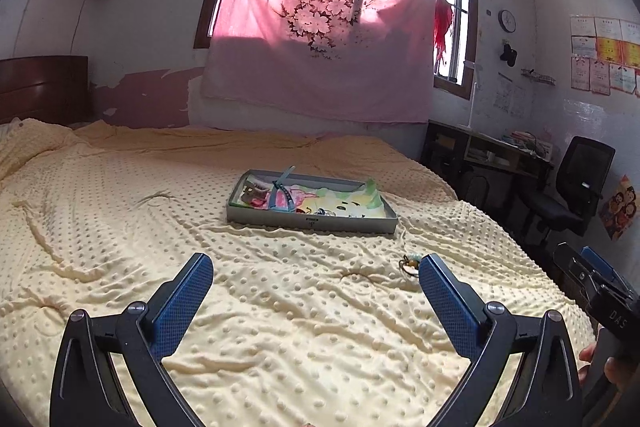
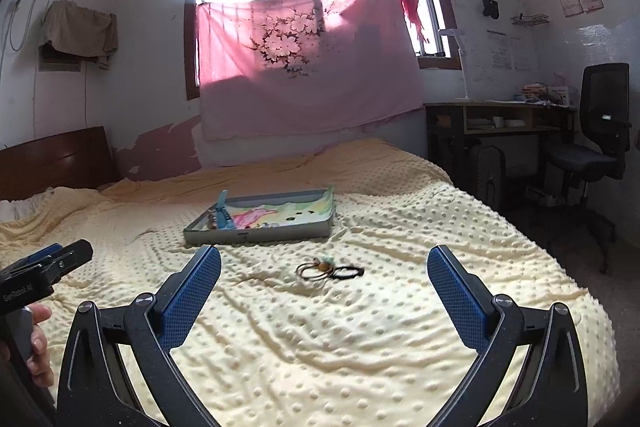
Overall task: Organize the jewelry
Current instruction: 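Grasp the brown beaded hair tie with the left tool while the right tool grasps the black hair tie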
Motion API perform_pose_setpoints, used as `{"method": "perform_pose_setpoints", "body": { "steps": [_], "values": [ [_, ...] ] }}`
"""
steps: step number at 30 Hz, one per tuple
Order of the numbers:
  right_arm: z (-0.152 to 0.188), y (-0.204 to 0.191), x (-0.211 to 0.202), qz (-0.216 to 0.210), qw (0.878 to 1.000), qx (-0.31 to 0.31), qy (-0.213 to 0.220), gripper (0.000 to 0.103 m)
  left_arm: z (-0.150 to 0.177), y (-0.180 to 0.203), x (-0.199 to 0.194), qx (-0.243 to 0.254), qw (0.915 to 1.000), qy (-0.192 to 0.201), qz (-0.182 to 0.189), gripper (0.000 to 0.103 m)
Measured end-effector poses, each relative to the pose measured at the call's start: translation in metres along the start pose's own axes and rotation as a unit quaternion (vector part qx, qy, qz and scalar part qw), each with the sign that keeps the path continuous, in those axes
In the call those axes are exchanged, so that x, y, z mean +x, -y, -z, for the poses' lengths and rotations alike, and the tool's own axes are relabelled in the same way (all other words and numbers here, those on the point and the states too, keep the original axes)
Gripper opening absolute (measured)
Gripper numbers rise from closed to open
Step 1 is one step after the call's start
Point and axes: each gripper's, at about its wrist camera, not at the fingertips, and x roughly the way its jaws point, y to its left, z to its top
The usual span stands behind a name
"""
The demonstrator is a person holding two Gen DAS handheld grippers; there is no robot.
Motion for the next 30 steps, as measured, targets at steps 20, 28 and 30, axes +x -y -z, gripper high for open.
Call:
{"method": "perform_pose_setpoints", "body": {
  "steps": [20, 28, 30],
  "values": [
    [-0.038, 0.026, 0.117, 0.031, 1.000, -0.005, 0.000, 0.102, -0.031, 0.038, 0.129, -0.011, 0.9999, -0.008, -0.005, 0.103],
    [-0.019, 0.042, 0.168, 0.019, 0.998, 0.015, -0.052, 0.087, -0.013, 0.053, 0.193, -0.015, 0.9949, -0.087, 0.049, 0.082],
    [-0.011, 0.043, 0.177, 0.019, 0.998, 0.009, -0.067, 0.076, -0.006, 0.058, 0.201, -0.012, 0.9933, -0.096, 0.063, 0.082]
  ]
}}
